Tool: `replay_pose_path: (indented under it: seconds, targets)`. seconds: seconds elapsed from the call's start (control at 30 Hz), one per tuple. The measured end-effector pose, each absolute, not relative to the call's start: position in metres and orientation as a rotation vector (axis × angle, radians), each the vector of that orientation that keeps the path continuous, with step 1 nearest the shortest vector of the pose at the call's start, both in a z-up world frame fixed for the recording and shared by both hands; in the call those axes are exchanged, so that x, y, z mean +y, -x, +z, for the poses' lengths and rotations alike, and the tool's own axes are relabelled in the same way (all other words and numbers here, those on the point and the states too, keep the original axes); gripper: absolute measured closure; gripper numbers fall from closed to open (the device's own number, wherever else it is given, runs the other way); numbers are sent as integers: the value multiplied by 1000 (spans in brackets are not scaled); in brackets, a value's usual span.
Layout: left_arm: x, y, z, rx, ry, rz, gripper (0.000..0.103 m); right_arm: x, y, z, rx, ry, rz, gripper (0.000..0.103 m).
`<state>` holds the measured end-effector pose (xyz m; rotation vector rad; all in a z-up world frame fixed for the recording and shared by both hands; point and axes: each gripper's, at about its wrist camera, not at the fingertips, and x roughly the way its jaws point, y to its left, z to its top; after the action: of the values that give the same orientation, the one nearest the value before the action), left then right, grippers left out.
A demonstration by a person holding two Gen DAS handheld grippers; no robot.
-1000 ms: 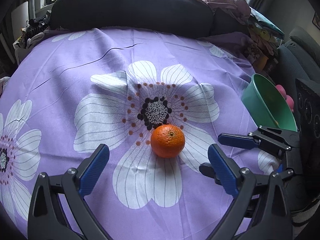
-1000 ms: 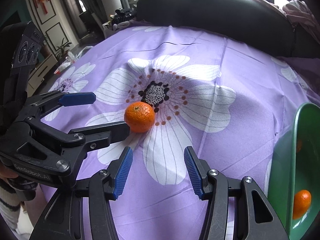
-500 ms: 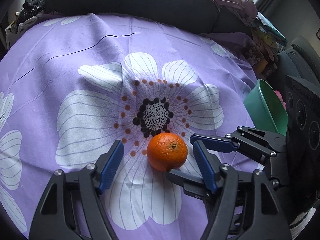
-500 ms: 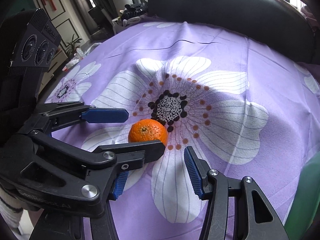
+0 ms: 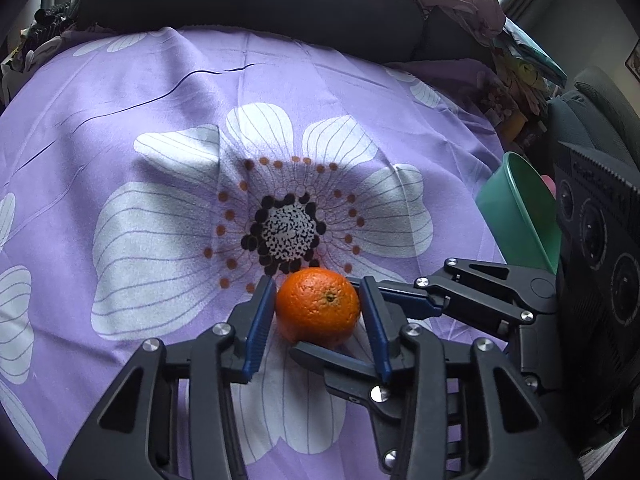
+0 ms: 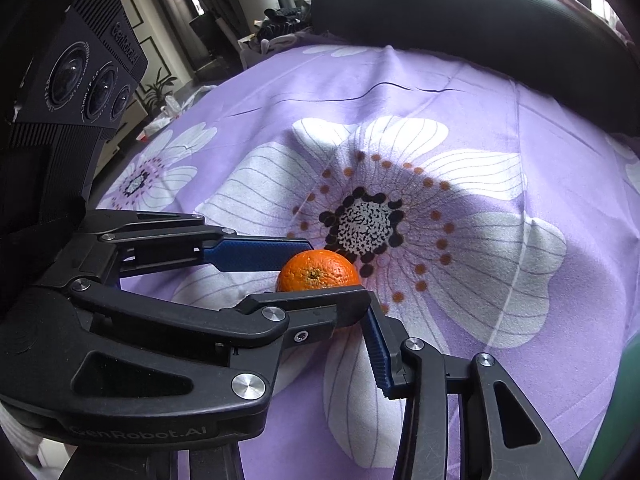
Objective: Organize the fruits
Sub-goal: 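Carry the orange with the left gripper into the green bowl and release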
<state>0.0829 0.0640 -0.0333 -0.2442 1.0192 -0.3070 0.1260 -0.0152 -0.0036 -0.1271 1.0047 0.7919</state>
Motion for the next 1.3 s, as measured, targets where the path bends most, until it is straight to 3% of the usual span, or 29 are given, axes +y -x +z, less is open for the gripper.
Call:
replay_pose_path:
  seconds: [0.6,0.93,1.3]
  targets:
    - [-48,-60,38,882,90,-505,60,-127,-78,65,840,32,578,59]
    - [-151,-75,33,908,22,-671,60,-220,-72,64,850,-54,394,59]
    - [-186,-86,14,976,-19,-661,60,-253,-77,39,917,-130,338,59]
